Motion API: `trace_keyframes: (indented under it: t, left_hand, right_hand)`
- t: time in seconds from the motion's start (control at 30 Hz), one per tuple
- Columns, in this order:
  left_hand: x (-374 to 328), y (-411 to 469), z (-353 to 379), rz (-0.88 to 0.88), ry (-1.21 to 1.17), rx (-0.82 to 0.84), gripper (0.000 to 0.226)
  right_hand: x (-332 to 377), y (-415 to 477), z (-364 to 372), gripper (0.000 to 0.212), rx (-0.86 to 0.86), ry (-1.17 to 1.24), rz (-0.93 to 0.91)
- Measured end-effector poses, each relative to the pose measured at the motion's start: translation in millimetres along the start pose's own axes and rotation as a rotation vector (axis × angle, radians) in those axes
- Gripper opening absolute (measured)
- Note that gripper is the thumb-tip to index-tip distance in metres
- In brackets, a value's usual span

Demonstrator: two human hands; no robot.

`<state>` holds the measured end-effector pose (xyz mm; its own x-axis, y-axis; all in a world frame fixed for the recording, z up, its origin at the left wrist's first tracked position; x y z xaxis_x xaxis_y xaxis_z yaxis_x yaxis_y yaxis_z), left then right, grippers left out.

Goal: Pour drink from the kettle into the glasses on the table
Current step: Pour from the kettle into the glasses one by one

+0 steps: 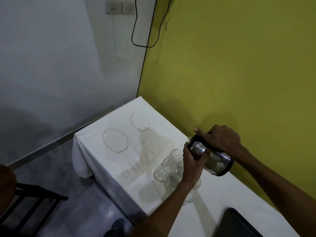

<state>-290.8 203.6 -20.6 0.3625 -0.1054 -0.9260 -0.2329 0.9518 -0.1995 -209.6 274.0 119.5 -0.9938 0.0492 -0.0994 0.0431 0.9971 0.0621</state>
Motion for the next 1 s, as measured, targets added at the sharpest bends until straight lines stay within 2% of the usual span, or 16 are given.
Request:
trace_keyframes:
  t: [0.17, 0.4, 0.77, 1.0]
  left_hand:
    - [-5, 0, -2, 0.023, 0.001, 0.000, 0.056]
    - [-7, 0, -4, 0.038, 0.007, -0.004, 0.054]
    - [-4, -2, -5, 0.001, 0.047, 0.041, 0.069]
    - [-5, -4, -5, 0.016, 0.142, 0.095, 0.084]
  right_hand:
    - [4, 0, 0, 0.085, -0.004, -0.019, -0.020]
    - [6, 1, -1, 0.087, -0.019, -0.045, -0.031]
    - [-3, -10, -3, 0.086, -0.044, 0.007, 0.008]
    - [-30, -24, 13, 0.088, -0.023, 0.167, 0.089]
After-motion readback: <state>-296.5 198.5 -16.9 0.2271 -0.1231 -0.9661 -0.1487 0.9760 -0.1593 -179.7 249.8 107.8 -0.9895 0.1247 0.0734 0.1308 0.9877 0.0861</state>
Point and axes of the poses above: each hand's wrist, its own y-axis towards the middle knuckle, its own z-axis out of the palm, x = y × z, the point moved 8 cm from there along y, towards the middle knuckle, and after that the axes turned 7 degrees about -x, right-handed, at the moved point
